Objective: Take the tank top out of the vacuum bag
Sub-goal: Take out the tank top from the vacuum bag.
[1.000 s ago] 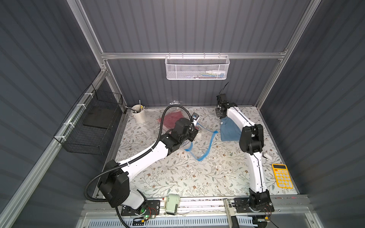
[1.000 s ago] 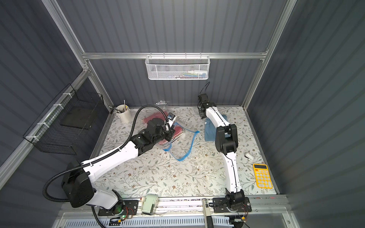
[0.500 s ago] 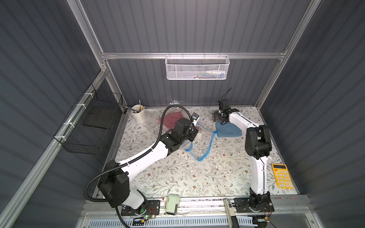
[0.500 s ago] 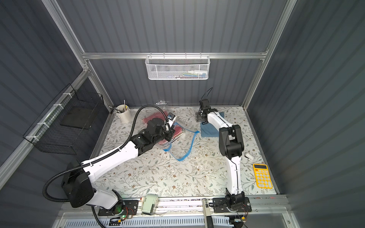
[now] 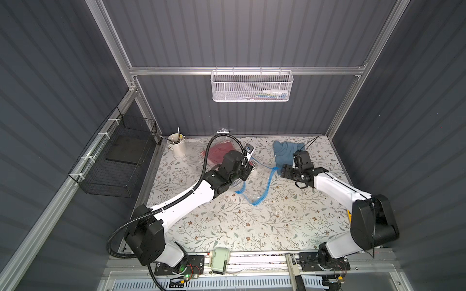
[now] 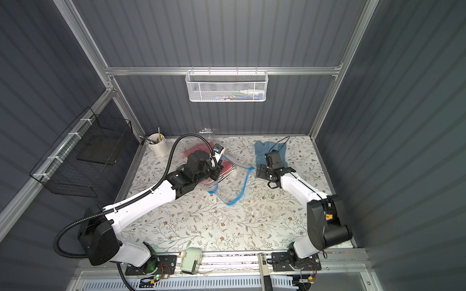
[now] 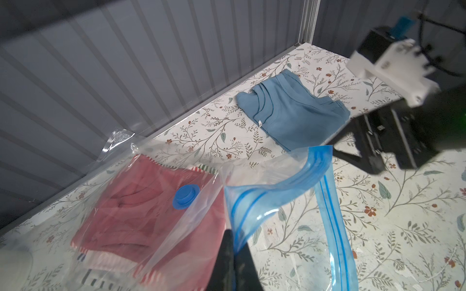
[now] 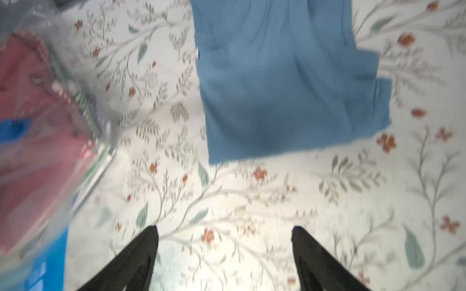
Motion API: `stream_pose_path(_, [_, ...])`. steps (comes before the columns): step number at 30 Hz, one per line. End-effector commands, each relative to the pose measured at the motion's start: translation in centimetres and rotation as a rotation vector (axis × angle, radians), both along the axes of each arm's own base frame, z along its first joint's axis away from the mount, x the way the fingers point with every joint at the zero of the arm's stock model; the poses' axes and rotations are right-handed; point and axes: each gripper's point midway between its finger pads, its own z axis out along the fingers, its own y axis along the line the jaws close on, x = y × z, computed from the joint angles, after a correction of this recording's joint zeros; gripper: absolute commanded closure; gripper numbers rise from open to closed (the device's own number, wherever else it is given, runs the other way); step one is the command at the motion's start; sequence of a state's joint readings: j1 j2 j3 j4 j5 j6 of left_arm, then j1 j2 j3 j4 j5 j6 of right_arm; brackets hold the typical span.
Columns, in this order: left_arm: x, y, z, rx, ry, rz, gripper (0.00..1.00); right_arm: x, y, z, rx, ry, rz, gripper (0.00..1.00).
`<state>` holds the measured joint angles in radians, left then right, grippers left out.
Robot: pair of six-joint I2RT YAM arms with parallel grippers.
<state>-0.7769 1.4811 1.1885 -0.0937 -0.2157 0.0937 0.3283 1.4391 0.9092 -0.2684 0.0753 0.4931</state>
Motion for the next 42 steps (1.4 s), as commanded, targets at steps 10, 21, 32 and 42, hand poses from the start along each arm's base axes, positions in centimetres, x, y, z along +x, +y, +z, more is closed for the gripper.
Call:
stream_pose_path(10, [-0.1,-0.7,0.5,-0.027,0.019,-0.033,1.00,-7.8,12.1,4.0,0.385,-0.195,0.117,0.12])
stream_pose_path(21, [-0.8,-0.9,1.7,-0.074,0.016,-0.056,1.00,-7.6,18.0,4.0,0.504,-0.159,0.121,0.22])
stream_pose_path(32, [-1.0,-0.4,2.6,-0.083,-0.010,-0.047,1.00,-6.3,21.3,3.5,0.582,-0.127,0.107,0.37])
stream_pose_path(42, [-1.2,-0.4,2.9,-0.100,-0.005,-0.051,1.00,-5.4,22.5,1.9,0.627,-0.099,0.064,0.39])
